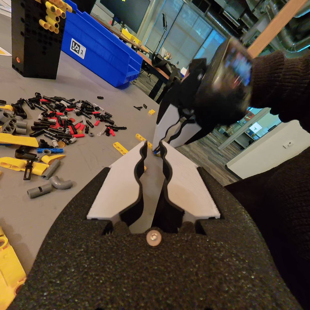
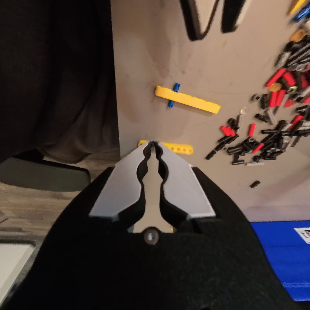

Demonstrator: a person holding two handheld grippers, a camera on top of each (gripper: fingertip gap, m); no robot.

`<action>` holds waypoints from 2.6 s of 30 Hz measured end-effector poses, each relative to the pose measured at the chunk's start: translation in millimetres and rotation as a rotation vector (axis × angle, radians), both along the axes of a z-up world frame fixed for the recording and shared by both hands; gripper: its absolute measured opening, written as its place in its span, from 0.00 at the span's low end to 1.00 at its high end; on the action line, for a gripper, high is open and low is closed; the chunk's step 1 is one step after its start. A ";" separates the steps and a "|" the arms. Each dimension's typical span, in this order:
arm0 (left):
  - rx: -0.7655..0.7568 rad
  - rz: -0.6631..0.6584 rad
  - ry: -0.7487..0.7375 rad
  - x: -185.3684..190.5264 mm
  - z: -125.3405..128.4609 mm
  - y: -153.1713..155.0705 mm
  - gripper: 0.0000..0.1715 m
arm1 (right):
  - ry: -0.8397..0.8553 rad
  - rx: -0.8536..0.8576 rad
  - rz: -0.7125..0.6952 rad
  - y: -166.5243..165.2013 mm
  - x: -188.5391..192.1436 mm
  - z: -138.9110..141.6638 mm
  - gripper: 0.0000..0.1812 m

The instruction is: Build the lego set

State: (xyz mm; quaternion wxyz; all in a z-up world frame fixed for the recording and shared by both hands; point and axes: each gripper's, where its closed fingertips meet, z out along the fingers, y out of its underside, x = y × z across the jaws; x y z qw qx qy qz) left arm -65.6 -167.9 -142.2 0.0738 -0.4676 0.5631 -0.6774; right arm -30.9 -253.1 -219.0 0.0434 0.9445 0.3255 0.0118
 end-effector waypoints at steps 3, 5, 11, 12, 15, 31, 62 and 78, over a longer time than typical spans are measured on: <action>-0.004 -0.002 0.001 -0.4 0.2 0.5 0.08 | -0.051 -0.022 0.021 -6.0 2.0 -9.4 0.02; -0.016 -0.002 0.002 -0.3 0.8 1.3 0.08 | -0.009 0.047 -0.022 -1.0 -3.2 -4.5 0.02; -0.042 -0.009 0.012 0.2 1.8 2.8 0.08 | 0.114 0.299 -0.352 13.4 18.8 39.6 0.02; -0.043 -0.008 0.011 0.2 1.9 2.9 0.08 | 0.147 0.359 -0.416 15.7 22.7 47.1 0.02; -0.034 -0.005 0.007 0.2 1.7 2.5 0.08 | 0.271 0.543 -0.599 21.9 27.0 69.5 0.02; 0.155 -0.071 -0.118 -13.1 4.3 -51.6 0.13 | 1.017 1.038 -1.046 27.6 -27.0 124.5 0.02; 0.204 -0.038 -0.166 -14.6 3.4 -46.3 0.02 | -0.043 0.698 -1.376 -133.8 109.1 -1.1 0.16; 0.205 -0.039 -0.147 -14.3 -1.2 -44.2 0.02 | 0.066 0.745 -1.187 -7.9 23.6 4.6 0.22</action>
